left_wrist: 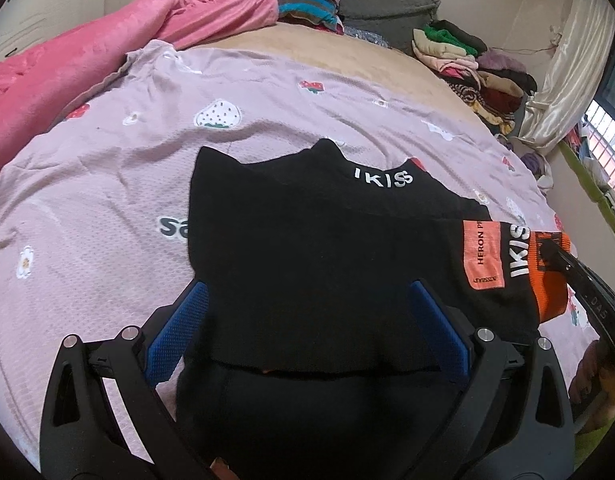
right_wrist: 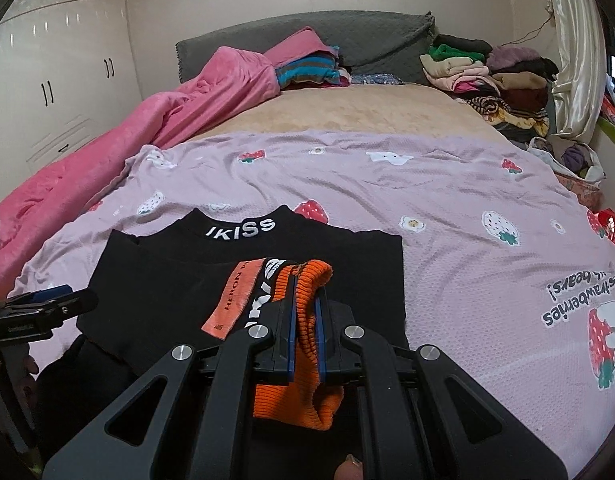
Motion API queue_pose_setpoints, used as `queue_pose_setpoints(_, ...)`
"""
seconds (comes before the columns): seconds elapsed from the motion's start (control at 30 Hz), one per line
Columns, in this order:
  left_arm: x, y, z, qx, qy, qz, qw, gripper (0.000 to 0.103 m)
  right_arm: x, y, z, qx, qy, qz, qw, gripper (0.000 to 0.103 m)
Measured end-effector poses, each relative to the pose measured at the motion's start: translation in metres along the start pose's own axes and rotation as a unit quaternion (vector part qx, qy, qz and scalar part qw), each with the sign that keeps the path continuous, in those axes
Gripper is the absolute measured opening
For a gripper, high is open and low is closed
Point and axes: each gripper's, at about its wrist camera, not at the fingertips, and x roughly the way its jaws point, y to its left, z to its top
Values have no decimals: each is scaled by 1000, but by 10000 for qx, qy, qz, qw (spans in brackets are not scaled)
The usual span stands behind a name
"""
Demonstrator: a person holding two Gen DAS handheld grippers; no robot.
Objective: Fold small clothes
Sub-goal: 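Grasp the folded orange cuff with the right gripper and lift it, then lower the orange cuff onto the sweatshirt body and open the right gripper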
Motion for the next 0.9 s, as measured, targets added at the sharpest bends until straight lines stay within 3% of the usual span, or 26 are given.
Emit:
queue_pose_setpoints(0.17,12,-4,-1,41,57,14,10000,93,4,1,3,-51,20,-58,10000,7)
queue_pose_setpoints(0.33,16,-5,-4,81,74,-4,9999,84,9,1,4,-70,44,-111,9999,8)
queue_pose_setpoints(0.53,20,-6,-8,181,124,-49,9997,64,15,-1,2,-62,108,-202,9997,10)
queue_pose_setpoints(0.6,23,-7,-9,226,175,-46,9996,58,15,-4,1,-9,84,-332,9994,14)
queue_pose_setpoints(0.77,32,-1,-14,245,355,60,9991,54,11,-16,-1,278,19,-336,9990,32)
queue_pose_setpoints(0.9,35,3,-17,261,406,64,9988,54,13,-11,-7,198,177,-176,9995,35)
